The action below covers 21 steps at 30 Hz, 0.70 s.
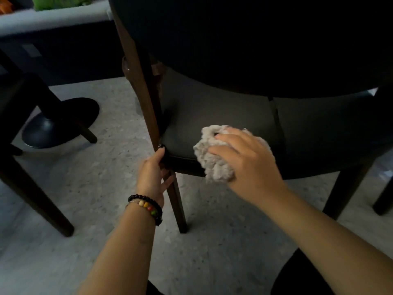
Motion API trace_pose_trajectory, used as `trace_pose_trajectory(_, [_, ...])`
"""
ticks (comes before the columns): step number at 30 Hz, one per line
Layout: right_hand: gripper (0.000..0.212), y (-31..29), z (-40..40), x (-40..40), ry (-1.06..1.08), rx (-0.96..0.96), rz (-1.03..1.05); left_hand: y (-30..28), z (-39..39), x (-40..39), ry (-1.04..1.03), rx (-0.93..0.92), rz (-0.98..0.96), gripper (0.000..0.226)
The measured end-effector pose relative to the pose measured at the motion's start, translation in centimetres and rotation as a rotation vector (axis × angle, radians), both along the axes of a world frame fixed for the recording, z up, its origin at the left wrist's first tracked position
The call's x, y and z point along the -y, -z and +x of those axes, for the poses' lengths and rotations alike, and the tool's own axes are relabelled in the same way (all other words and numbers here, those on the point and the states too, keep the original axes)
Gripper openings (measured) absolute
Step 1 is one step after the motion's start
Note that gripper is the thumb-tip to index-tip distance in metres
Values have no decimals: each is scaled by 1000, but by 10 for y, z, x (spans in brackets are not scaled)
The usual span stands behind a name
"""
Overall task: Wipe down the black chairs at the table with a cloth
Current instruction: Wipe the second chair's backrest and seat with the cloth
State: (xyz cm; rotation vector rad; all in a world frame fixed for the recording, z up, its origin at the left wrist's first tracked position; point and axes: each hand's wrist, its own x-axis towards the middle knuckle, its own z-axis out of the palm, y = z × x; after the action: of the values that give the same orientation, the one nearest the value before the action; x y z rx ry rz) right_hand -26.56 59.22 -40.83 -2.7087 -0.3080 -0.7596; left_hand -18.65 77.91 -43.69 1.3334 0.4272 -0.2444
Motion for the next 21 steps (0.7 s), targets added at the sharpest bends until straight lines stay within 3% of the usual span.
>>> trace_pose_trajectory(6, [35,-16,42,-60,225,-127,326,-2,-2,-1,54,-22,-28,29])
trace_pose_trajectory(10, [41,-18,60,-67,77,-176,168,-3,-10,11,-7,-11,-127,10])
trace_pose_trajectory(13, [39,-15,32,-36,-9,-185,78,-5,-18,25,-34,-125,-301,30])
trace_pose_trajectory(15, [35,-8,8,-5,22,-112,96,-6,-23,34,36,-189,-340,44])
trace_pose_trajectory(18, [38,-2,-13,38,110,-41,138,-5,-34,52,222,-209,-288,39])
trace_pose_trajectory(21, [40,-9,0,26,289,-72,334,-3,-43,65,222,-203,-286,41])
